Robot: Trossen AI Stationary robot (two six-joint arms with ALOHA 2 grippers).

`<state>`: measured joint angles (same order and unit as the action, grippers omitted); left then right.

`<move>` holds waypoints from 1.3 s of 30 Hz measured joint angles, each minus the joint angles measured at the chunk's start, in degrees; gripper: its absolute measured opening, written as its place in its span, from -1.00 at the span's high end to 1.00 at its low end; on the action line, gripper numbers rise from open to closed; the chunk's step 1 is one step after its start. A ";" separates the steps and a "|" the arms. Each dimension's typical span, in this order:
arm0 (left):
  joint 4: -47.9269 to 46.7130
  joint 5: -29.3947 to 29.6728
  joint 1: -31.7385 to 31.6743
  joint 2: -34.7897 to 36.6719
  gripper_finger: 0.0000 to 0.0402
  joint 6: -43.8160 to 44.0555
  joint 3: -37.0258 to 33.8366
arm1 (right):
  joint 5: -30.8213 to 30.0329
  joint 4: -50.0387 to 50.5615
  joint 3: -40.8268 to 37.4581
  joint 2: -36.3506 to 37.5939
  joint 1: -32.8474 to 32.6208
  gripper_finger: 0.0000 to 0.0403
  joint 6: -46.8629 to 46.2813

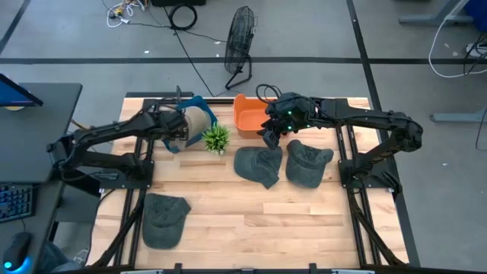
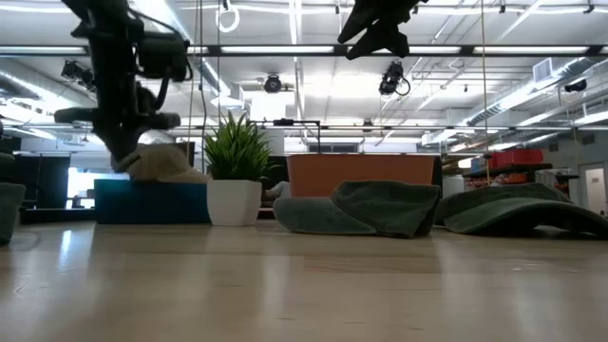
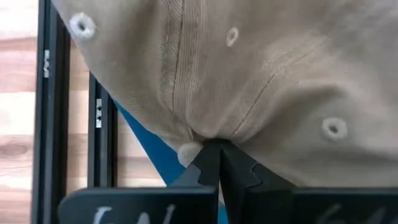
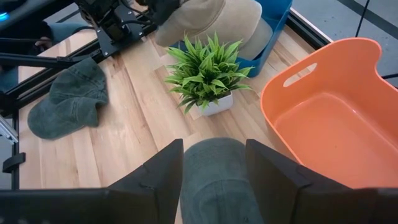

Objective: Pick & Place hat
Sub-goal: Put the brown cap into the blue bin, then put the middle black cap into the orange bin

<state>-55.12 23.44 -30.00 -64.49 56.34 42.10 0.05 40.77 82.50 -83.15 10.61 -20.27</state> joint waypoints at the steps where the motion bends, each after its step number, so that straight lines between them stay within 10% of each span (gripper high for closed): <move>1: 1.19 -0.03 -0.64 -0.02 0.98 -0.01 -1.12 | -0.01 0.00 0.00 0.00 0.00 0.13 -0.02; 10: 7.09 -1.62 -3.07 -0.02 0.98 -0.63 -5.22 | -0.01 0.01 0.00 0.00 0.00 0.13 0.00; 22: -10.20 -0.61 0.98 0.17 0.98 -5.26 14.49 | 0.67 0.08 0.00 0.07 0.00 0.13 3.79; 39: 6.06 -3.19 18.02 -0.11 0.63 -18.05 27.31 | 2.35 18.40 -0.05 -4.43 -3.49 0.13 -7.55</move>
<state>-49.06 20.25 -11.98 -64.60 38.29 69.41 2.41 59.17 82.45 -87.59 7.13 -27.82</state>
